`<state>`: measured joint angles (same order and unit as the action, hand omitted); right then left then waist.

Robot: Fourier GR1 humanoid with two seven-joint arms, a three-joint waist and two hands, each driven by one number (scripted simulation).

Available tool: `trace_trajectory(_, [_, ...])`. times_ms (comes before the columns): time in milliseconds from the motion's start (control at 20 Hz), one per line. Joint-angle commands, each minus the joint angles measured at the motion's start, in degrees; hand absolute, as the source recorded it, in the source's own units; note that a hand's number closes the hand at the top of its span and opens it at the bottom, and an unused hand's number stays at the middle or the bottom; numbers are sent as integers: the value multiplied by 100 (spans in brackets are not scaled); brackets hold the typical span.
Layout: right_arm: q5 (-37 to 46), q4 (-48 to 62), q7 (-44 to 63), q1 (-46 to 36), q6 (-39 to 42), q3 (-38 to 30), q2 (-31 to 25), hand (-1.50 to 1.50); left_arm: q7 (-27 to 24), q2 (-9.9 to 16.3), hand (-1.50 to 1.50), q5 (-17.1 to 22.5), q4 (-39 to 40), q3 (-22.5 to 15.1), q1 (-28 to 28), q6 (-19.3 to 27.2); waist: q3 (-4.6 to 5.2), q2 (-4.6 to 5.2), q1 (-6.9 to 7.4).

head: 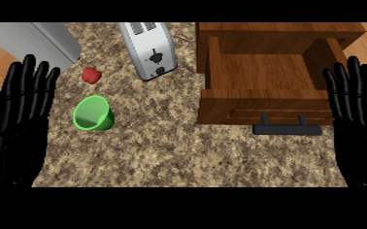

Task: Pick up the cup, place it into the drawer and close the drawer

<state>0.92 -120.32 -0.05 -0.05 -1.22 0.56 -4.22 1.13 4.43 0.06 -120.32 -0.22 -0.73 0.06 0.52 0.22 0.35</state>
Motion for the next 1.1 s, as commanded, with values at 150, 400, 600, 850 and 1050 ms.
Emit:
trace_trajectory(150, [-44,101,-52,-208,109,-4,6,-150,-251,727,-150,1111,516,1134,-328,-837,-51,-22,-29])
trace_trajectory(400, [-242,-18,804,-65,591,300,-314,-150,79,191,-150,1847,1234,1327,52,-611,-42,-17,-17])
trace_trajectory(600, [-309,749,500,-527,698,88,-325,-150,-89,390,-150,1995,2000,1508,-197,-906,-50,-12,-27])
trace_trajectory(850, [-619,998,692,-948,836,-283,-457,-150,-186,801,-150,1779,3099,1835,-953,-801,-51,-12,-57])
trace_trajectory(1050, [-702,1200,481,-1123,997,-472,-553,-150,-615,822,-150,1820,3569,1936,-548,-1174,-51,-14,-37])
